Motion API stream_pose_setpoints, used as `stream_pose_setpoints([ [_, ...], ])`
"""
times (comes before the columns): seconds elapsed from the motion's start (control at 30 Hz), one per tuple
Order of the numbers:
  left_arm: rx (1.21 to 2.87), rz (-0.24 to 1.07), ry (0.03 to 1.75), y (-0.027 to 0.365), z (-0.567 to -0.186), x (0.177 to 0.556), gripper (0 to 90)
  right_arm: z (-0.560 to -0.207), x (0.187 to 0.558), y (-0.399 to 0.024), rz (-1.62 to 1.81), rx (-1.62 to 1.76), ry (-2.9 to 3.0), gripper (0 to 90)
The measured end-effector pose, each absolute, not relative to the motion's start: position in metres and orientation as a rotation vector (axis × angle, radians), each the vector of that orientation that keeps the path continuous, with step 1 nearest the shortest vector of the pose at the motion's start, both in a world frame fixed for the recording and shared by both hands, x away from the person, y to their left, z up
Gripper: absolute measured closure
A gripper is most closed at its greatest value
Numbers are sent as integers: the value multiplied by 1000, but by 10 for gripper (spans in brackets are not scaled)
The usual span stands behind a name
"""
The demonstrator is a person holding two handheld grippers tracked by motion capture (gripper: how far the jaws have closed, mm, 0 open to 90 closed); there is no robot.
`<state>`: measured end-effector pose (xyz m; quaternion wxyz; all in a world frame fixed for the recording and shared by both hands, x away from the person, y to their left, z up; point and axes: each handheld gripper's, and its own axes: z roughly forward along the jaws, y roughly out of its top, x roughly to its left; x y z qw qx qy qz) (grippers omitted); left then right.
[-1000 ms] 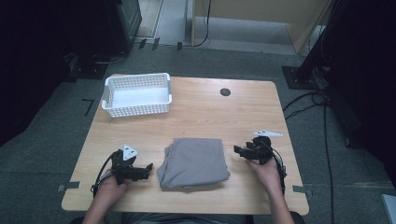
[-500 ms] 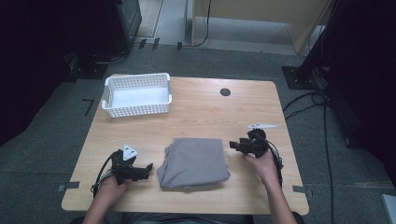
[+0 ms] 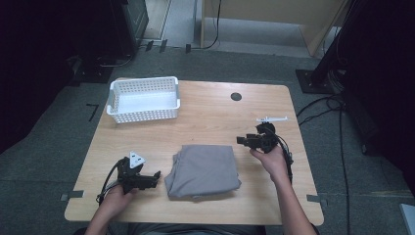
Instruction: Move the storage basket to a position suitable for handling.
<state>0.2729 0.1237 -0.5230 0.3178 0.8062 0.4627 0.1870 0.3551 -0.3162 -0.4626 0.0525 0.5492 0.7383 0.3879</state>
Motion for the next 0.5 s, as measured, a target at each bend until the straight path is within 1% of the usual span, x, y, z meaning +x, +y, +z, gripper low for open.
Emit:
stream_pose_setpoints([
  [0.5,2125,491,1211,123,-523,273,0,-451,381,-300,1197,1664,2281,461],
])
